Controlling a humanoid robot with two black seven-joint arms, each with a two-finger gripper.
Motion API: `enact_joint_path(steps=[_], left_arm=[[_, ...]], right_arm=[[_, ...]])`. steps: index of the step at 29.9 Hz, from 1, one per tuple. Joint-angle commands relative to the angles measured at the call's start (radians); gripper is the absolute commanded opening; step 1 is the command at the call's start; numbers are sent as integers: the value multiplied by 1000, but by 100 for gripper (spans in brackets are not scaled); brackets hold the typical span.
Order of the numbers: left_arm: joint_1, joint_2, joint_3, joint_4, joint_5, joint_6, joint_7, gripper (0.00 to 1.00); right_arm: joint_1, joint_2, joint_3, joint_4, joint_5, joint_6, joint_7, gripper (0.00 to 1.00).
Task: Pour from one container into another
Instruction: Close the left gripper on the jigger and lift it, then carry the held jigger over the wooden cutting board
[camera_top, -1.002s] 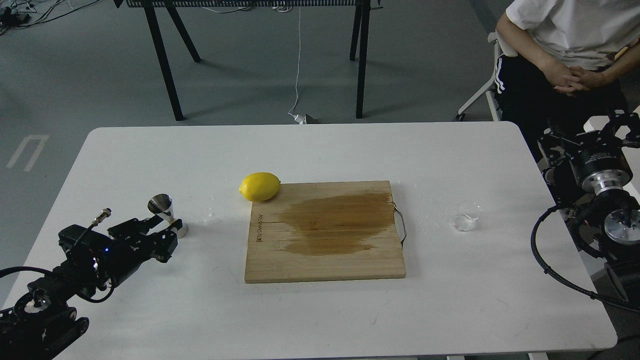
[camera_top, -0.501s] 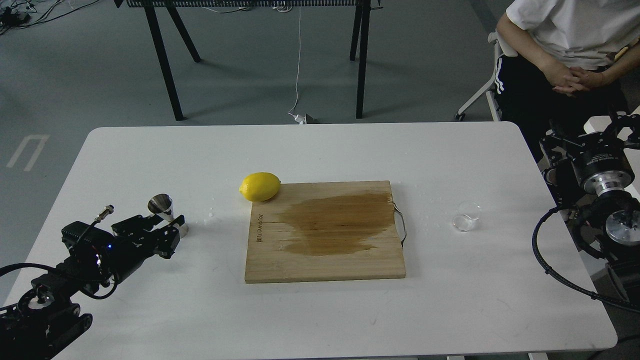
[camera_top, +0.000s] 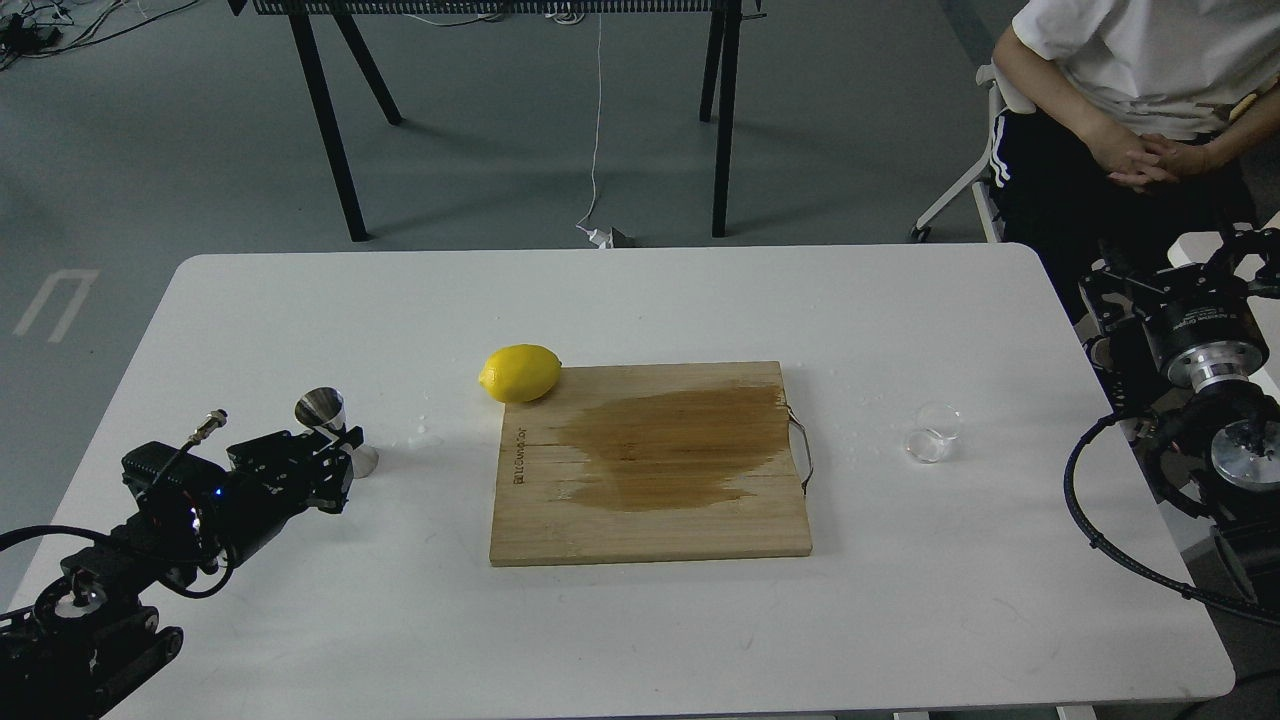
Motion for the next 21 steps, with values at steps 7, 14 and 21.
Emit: enact_joint_path(steps=[7,14,21], left_arm=[[-38,32,-16,-17,-2,0,-3,8],[-139,89,-11,-185,8,0,-3,9],[-302,89,0,-274,83,0,-3,8]], right_arm=[[0,-1,0,0,-6,0,0,100],[-2,-8,0,2,-6,0,0,100],[-6,-30,3,3,-6,0,0,100]])
